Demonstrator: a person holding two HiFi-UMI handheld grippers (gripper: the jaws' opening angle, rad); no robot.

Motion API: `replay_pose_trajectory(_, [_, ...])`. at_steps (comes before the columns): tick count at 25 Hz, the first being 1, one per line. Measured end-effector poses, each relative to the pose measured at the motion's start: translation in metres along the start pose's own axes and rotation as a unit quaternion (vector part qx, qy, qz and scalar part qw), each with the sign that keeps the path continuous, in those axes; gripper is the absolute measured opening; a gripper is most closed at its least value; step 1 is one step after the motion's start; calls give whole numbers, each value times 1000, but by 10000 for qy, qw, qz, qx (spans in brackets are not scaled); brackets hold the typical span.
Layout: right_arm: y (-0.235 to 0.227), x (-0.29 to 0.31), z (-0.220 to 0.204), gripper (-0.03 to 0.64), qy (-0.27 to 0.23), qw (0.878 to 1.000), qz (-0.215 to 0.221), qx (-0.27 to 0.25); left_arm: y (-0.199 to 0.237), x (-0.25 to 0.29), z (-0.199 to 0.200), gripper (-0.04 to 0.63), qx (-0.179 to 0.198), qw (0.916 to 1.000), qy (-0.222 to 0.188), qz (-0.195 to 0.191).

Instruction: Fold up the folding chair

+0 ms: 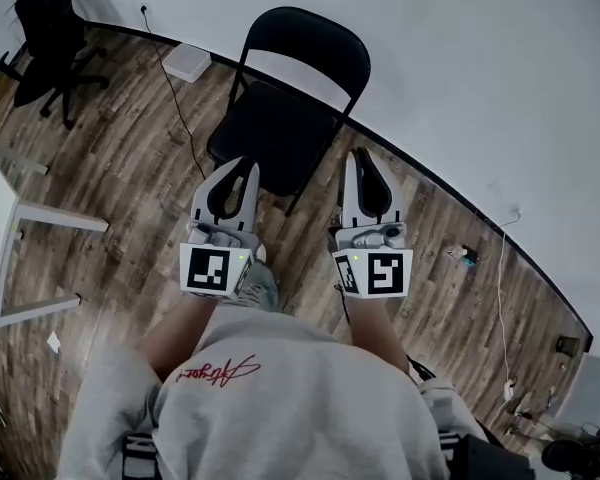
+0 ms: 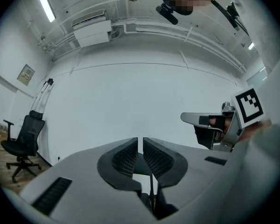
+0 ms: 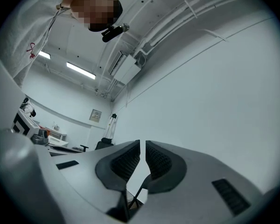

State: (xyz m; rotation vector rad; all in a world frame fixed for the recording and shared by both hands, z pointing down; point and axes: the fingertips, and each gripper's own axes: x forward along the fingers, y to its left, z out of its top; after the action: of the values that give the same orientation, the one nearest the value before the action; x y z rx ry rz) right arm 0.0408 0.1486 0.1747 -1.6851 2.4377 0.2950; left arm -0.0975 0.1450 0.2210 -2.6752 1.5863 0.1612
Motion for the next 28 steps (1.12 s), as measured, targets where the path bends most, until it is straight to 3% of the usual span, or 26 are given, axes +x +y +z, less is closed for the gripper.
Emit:
replay_pose_trajectory(3, [-22,41,-8,31,32,9997,-213,-108,16,46,-6,46,-41,9996,35,-275])
replay_pose_trajectory(6, [-37,70,-33,32,323,9983,-400,-278,23,77,-26,56,-390,9971,230,-603])
replay_pose_trajectory(9, [-58,93,-83,38,760,9959,-422,-235,28,102,-71,162,-808,9921,762,-588])
replay_pose_trajectory(11, [-74,98,-128,111,1062,9930,-507,-83,35,109,-117,202,-1026,9857,1250,-471])
replay_pose_trajectory(16, [-123,108,-237,149,1897,9788,-764,-111,78,99,-248,235,-1658,9584,2270,493])
replay_pose_trajectory(19, [-159,110,-299,158,2200,9697,-1050,153,109,89,-305,239,-1829,9442,2420,1282])
replay_pose_trajectory(21, [-178,110,-338,164,2381,9641,-1150,259,122,81,-343,252,-2021,9303,2554,1685])
replay_pose_trajectory(24, [-200,110,-386,167,2530,9585,-1262,364,130,71,-400,258,-2130,9099,2872,2102])
replay_pose_trajectory(28, [-240,121,-436,179,2585,9494,-1686,583,142,81,-455,262,-2185,8968,2916,2509])
